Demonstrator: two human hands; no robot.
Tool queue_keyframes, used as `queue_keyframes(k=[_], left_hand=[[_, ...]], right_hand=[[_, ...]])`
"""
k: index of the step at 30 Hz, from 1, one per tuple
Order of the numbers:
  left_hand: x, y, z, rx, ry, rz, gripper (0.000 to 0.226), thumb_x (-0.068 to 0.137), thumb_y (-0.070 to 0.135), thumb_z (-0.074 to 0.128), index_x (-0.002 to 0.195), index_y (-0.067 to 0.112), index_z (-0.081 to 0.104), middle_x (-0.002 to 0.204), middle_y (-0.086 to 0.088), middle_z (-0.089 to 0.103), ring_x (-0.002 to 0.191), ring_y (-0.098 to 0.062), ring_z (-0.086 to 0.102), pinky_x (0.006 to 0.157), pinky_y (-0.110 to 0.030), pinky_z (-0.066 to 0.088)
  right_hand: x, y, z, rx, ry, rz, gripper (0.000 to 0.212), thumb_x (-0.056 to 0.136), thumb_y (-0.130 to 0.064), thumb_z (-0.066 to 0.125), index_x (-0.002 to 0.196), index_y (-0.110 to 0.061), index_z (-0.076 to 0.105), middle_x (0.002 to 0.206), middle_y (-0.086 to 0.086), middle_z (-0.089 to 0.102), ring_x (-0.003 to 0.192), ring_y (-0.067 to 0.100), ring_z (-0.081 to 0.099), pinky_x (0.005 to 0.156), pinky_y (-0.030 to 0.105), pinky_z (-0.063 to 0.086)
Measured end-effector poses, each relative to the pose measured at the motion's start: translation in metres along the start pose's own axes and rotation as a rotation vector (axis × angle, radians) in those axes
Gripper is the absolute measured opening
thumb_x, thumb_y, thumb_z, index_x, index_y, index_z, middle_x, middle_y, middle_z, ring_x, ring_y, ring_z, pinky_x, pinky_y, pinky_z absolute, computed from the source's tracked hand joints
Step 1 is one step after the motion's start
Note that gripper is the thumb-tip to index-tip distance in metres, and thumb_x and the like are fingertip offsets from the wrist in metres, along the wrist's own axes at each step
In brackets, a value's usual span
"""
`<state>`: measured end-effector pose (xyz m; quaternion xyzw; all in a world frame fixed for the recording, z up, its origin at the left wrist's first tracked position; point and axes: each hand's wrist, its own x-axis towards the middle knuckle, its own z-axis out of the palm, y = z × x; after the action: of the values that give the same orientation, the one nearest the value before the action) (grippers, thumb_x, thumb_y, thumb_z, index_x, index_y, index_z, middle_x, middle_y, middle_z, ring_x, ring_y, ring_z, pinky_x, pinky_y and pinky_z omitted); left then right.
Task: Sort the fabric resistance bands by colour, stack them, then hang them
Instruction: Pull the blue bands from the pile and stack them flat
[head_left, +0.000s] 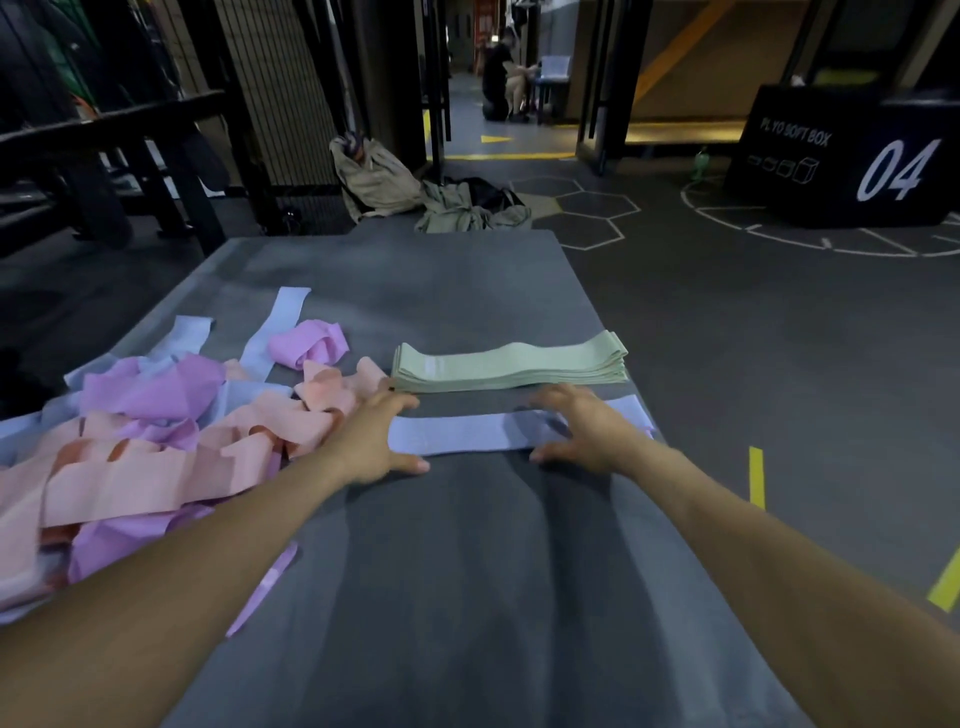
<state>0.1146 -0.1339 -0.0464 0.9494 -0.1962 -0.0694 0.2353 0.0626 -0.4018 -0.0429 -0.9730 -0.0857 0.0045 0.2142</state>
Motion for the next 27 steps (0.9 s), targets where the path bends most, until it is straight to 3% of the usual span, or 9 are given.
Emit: queue_keyframes(k=[4,10,17,20,27], left_hand=[[0.003,-0.007,0.001,0.038,-0.043,0.046,0.071,0.075,0.029,0.077,0.136,0.014,0.044,0.136,-0.005,0.045,0.126,-0.019,0.040,0.104,-0.023,0.028],[0.010,-0.012,0.001,0.037,-0.034,0.065,0.055,0.077,0.025,0.075,0.127,0.016,0.052,0.128,-0.006,0.049,0.117,-0.019,0.043,0.101,-0.025,0.030],[0.003,0.011,0.004,0.188,0.014,0.108,0.079,0.075,0.041,0.073,0.141,0.024,0.034,0.145,0.002,0.033,0.137,-0.019,0.024,0.112,-0.034,0.025],[0.009,0.039,0.013,0.172,0.041,0.161,0.078,0.078,0.041,0.071,0.143,0.025,0.032,0.144,0.004,0.032,0.135,-0.018,0.027,0.111,-0.035,0.027],[0.031,0.074,0.039,0.231,-0.136,0.155,0.071,0.085,0.042,0.062,0.144,0.019,0.029,0.143,-0.003,0.032,0.133,-0.023,0.031,0.107,-0.033,0.030]], right_hand=[[0.016,0.002,0.001,-0.070,-0.105,0.000,0.075,0.076,-0.037,0.075,0.140,-0.019,0.041,0.142,0.000,0.043,0.128,0.020,0.041,0.104,0.026,0.031],[0.017,0.006,-0.001,-0.066,-0.098,-0.021,0.062,0.081,-0.033,0.070,0.137,-0.016,0.046,0.133,0.003,0.047,0.122,0.022,0.044,0.098,0.025,0.032],[0.004,0.019,-0.015,-0.167,-0.104,-0.020,0.070,0.079,-0.038,0.071,0.140,-0.025,0.040,0.141,0.002,0.043,0.128,0.023,0.040,0.107,0.032,0.032],[-0.008,0.032,-0.030,-0.202,-0.094,0.058,0.075,0.077,-0.038,0.072,0.142,-0.021,0.039,0.144,0.005,0.040,0.131,0.024,0.037,0.108,0.030,0.029],[-0.020,0.048,-0.032,-0.187,-0.070,0.073,0.063,0.083,-0.029,0.068,0.138,-0.010,0.043,0.141,0.006,0.043,0.129,0.023,0.038,0.104,0.021,0.024]])
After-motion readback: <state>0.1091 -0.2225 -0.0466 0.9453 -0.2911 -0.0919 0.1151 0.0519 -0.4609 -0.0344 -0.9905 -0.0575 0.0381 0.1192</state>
